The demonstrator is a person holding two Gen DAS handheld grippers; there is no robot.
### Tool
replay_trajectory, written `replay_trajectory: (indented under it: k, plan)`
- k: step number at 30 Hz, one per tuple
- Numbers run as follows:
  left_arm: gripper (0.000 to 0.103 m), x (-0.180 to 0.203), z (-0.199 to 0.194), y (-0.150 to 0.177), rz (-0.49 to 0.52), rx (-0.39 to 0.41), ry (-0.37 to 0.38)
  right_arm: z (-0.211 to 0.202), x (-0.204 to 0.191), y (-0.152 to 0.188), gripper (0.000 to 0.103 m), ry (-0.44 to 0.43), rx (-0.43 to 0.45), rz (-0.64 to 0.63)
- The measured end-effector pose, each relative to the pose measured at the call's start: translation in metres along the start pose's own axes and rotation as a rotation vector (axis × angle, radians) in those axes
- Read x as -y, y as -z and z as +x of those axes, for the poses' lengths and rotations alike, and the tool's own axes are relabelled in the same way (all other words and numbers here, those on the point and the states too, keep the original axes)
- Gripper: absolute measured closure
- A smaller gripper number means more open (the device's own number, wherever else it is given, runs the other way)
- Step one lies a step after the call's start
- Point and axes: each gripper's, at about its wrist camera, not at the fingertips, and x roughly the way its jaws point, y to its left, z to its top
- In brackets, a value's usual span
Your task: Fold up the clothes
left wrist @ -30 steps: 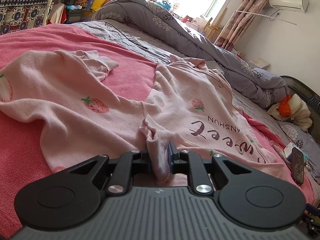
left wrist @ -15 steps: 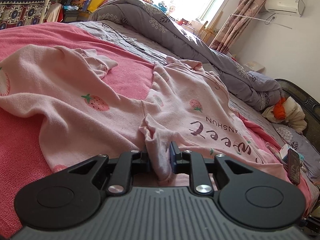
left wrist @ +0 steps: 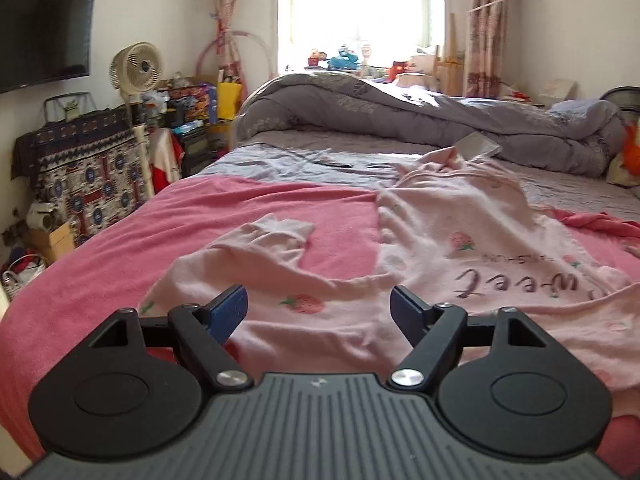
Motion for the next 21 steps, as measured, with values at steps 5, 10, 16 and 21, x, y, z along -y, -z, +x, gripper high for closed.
replay_trajectory:
  k: [5, 10, 16, 21]
  plan:
    - [0.023, 0.106, 0.024, -0.023, 0.06, -0.069, 0.502, 0.015, 0.041, -0.006, 0.062, -0.131, 0.1, 0.335]
    - [0.024, 0.22, 0.095, -0.004, 0.201, -0.275, 0.572, 0.025, 0.041, 0.0, 0.086, -0.135, 0.025, 0.371]
    - [0.014, 0.253, 0.129, 0.017, 0.317, -0.348, 0.48, 0.007, 0.034, 0.025, 0.09, -0.169, -0.064, 0.398]
    - [0.012, 0.259, 0.131, 0.018, 0.357, -0.347, 0.462, -0.011, 0.032, 0.034, 0.091, -0.218, -0.13, 0.369]
